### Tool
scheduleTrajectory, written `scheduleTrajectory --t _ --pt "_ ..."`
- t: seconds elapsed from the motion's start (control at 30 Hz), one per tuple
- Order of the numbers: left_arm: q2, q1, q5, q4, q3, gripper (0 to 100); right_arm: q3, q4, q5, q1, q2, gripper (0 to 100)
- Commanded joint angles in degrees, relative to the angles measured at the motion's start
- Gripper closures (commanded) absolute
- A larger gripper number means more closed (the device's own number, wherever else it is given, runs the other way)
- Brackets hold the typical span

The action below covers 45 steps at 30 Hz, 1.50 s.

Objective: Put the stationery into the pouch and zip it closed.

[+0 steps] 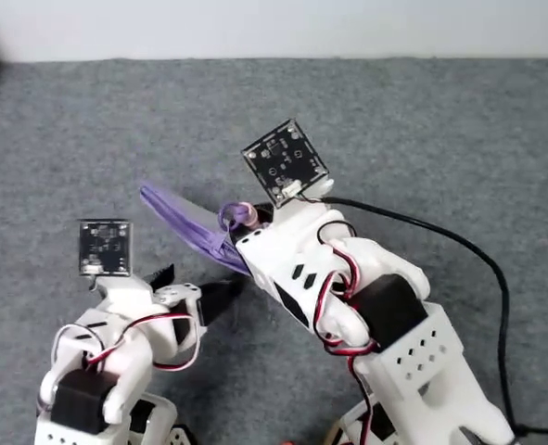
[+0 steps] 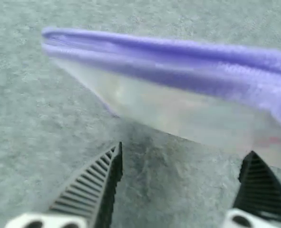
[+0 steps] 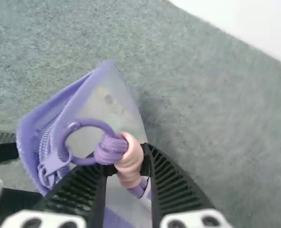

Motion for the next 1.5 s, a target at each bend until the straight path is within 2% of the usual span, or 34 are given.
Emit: scheduleTrajectory --t 0.0,0.13,0.23,0.57,0.63,0.8,0.9,1.13,1.33,1.47 --pt "-0.79 -5.36 -4.4 1.93 -7.78 63 -0.26 -2.42 4.66 -0.4 1.71 99.1" --pt "-0.79 -10.99 -11.25 2.55 -10.68 63 -0.18 -3.12 9.41 -0.31 1.8 99.1" --pt "-0.79 -11.6 -15.12 2.55 -10.59 63 -0.18 -3.12 10.9 -0.31 1.8 99.1" --pt "-0.79 -10.2 -16.26 2.64 -7.34 63 -3.69 -2.51 11.52 -0.22 1.19 99.1" --pt "-0.79 -6.86 -14.77 3.52 -7.16 63 -5.1 -2.51 15.21 -0.22 1.19 99.1" --pt "-0.53 5.98 -4.31 3.69 -7.08 63 -5.8 -2.42 25.23 -0.22 1.1 99.1" --pt "-0.44 10.73 0.53 1.32 -5.23 63 -6.33 -0.57 28.92 -0.66 1.1 99.1" --pt "-0.44 9.41 5.01 -7.65 1.45 63 -11.43 7.6 29.36 -1.71 1.1 99.1" --pt "-0.44 8.7 7.82 -14.24 4.0 63 -13.19 12.35 29.36 2.07 0.22 99.1" --pt "-0.44 8.7 9.41 -17.41 5.32 63 -12.84 16.48 29.1 2.07 -2.33 99.1"
